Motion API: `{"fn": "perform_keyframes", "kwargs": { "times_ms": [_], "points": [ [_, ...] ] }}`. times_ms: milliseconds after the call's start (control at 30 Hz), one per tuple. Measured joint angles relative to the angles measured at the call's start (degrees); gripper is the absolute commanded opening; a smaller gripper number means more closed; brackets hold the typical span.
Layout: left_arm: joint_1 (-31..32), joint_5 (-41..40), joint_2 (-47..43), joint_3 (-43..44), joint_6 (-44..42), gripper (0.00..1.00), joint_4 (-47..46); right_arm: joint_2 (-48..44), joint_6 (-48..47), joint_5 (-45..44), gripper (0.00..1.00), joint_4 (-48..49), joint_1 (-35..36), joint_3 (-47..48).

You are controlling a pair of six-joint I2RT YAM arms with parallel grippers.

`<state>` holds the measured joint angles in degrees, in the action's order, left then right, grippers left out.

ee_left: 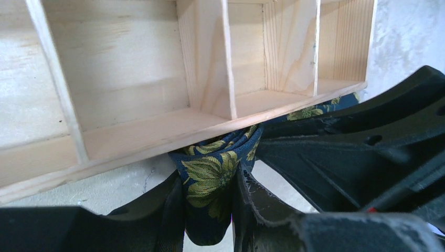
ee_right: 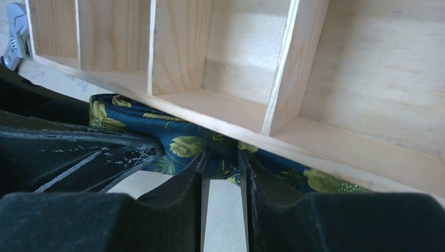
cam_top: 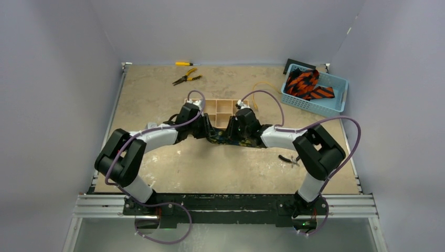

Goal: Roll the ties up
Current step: Roll the tie at the center of the board.

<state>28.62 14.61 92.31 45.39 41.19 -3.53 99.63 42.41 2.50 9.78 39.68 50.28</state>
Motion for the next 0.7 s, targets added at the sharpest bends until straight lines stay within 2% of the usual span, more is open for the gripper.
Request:
{"fn": "perform_keyframes", "kwargs": {
  "times_ms": [133,400,700],
  "points": [
    [3.0,-6.6,-0.2,5.0,-2.7,0.0,8.5,-3.3,-0.1,-1.0,0.35,-1.4,0.0,-0.7],
    [8.7,-22.9,0.2,13.9,-5.5,0.0,24.7,-16.6,0.1,-6.1,0.36,-2.9,0.0,-6.2],
    [18.5,-41.2,9.3,26.7,-4.8,0.0,38.9,-30.0,1.2,-13.7,0.38,-8.9,0.0,-14.5]
  ]
}}
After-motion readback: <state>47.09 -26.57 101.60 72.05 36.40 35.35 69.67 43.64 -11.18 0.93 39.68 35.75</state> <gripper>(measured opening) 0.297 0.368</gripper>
